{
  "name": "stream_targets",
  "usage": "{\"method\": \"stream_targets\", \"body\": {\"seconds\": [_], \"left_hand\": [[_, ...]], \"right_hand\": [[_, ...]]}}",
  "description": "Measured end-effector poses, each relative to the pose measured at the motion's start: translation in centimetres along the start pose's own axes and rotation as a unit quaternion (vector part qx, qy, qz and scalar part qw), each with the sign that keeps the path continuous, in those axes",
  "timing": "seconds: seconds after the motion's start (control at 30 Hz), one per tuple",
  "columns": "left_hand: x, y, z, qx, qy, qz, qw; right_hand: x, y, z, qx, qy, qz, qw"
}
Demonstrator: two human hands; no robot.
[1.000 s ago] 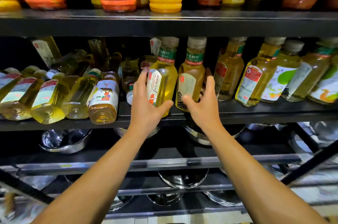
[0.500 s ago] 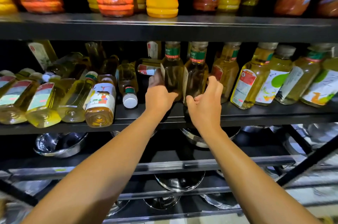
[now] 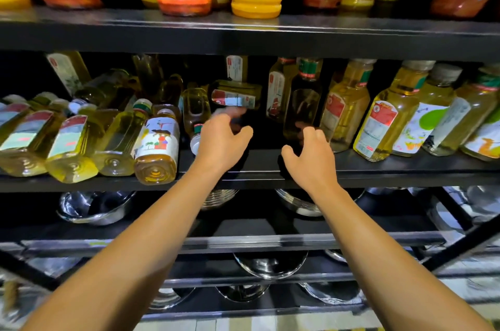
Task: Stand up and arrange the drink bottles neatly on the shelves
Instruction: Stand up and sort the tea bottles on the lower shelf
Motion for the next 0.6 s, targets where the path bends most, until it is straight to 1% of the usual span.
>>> {"method": "stream_targets", "body": {"seconds": [0.07, 0.1, 0.13, 0.17, 0.27, 0.3, 0.33, 0.37, 0.5, 0.6], "left_hand": [[2.8, -1.4, 0.4, -0.035, 0.073, -0.077, 0.994], [3.6, -1.8, 0.7, -0.039, 0.114, -0.098, 0.988], [4.0, -1.7, 1.3, -0.032, 0.15, -0.102, 0.983], [3.8, -1.3, 2.0, -0.016, 0.18, -0.086, 0.98], [1.6, 0.3, 4.2, 0.053, 0.25, 0.018, 0.967], [1.0, 0.6, 4.9, 0.077, 0.262, 0.039, 0.961], [0.8, 0.8, 5.4, 0.093, 0.264, 0.042, 0.959], [0.9, 0.9, 5.6, 0.101, 0.256, 0.028, 0.961], [2.4, -0.5, 4.6, 0.078, 0.209, -0.091, 0.971], [3.5, -2.7, 3.2, 0.068, 0.172, -0.134, 0.974]], "right_hand": [[-0.7, 0.8, 0.4, -0.005, -0.016, 0.034, 0.999], [-1.1, 1.3, 0.7, -0.011, -0.02, 0.052, 0.998], [-1.4, 1.7, 1.1, -0.015, -0.021, 0.067, 0.997], [-1.7, 2.0, 1.6, -0.016, -0.021, 0.077, 0.997], [-2.3, 2.7, 3.4, -0.004, -0.017, 0.094, 0.995], [-2.5, 2.8, 4.0, 0.008, -0.014, 0.099, 0.995], [-2.7, 3.0, 4.6, 0.021, -0.008, 0.104, 0.994], [-2.9, 3.1, 5.0, 0.034, 0.0, 0.109, 0.993], [-4.4, 4.1, 5.3, 0.064, 0.017, 0.127, 0.99], [-5.5, 5.0, 6.4, 0.117, 0.063, 0.127, 0.983]]}}
Point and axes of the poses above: each hand's wrist, its own y-axis towards the middle knuckle, its own x-axis out of the back of the hand, z = x × y, the point moved 9 cm from there along y, towards the middle knuckle, and after that the axes turned 10 degrees about z, right-handed, at the moved point
